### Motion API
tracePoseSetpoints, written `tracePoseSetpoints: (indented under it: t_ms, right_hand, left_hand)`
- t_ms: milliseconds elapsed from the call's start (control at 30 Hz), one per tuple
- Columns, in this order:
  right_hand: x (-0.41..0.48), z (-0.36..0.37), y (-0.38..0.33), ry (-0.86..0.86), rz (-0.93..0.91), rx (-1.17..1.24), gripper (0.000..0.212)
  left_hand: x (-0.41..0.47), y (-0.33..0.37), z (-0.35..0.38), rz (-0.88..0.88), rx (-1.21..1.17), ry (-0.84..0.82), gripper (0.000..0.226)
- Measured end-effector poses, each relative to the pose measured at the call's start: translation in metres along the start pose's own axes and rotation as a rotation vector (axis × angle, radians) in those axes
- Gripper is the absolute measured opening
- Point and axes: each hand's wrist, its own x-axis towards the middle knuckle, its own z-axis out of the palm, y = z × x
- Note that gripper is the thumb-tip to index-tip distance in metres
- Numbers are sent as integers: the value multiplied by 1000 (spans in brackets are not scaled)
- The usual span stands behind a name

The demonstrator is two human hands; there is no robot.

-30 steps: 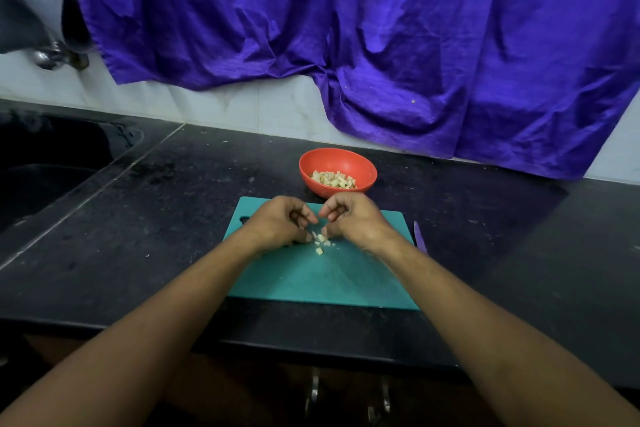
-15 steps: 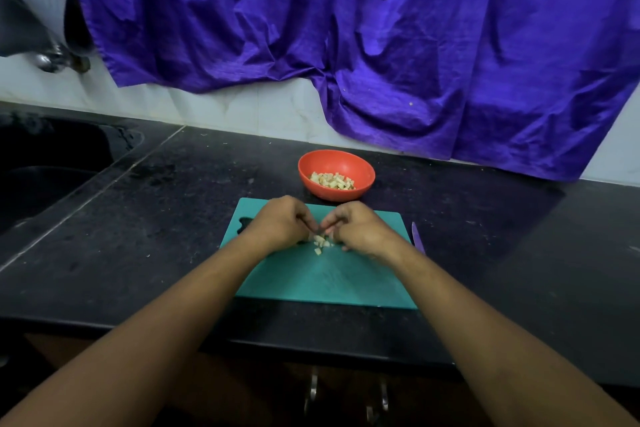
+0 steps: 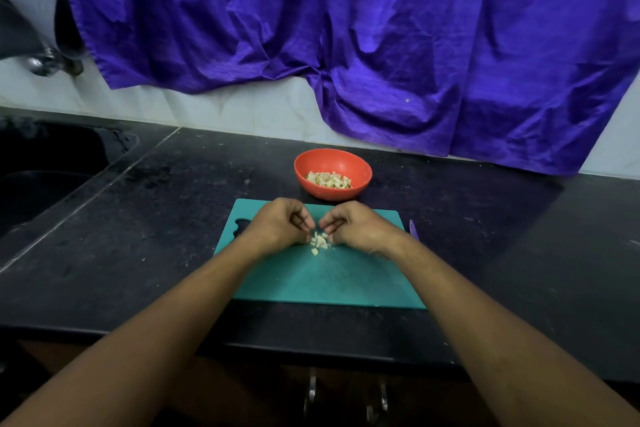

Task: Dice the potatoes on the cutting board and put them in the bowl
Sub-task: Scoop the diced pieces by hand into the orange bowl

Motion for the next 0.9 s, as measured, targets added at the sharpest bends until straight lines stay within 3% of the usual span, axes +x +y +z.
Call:
tracePoseSetpoints:
  t_ms: [133, 233, 367, 500, 600, 667, 833, 900]
  right_hand:
    - [-1, -5, 3, -11, 5, 19, 34]
    - [0, -4, 0, 4, -8, -99, 38]
    - [-6, 4, -11, -8, -69, -274, 43]
    - [-13, 2, -9, -60, -104, -178, 41]
    - [-13, -6, -4, 27, -86, -63, 35]
    - [-12, -10, -3, 44, -70, -123, 30]
    - [-14, -9, -11, -105, -63, -298, 67]
    - [-9, -1, -13, -93, -124, -394, 70]
  left_hand:
    - [0, 4, 0, -10, 181, 62, 23]
    - [-1, 3, -2, -14, 216, 48, 14]
    - [-2, -2, -7, -25, 39, 2, 11]
    - [-4, -8, -7, -12, -41, -9, 12]
    - [-3, -8, -4, 3, -38, -30, 13]
    - [-4, -9, -4, 6, -48, -41, 12]
    - [-4, -16, -8, -15, -147, -35, 13]
    - [-4, -16, -9, -31, -193, -27, 13]
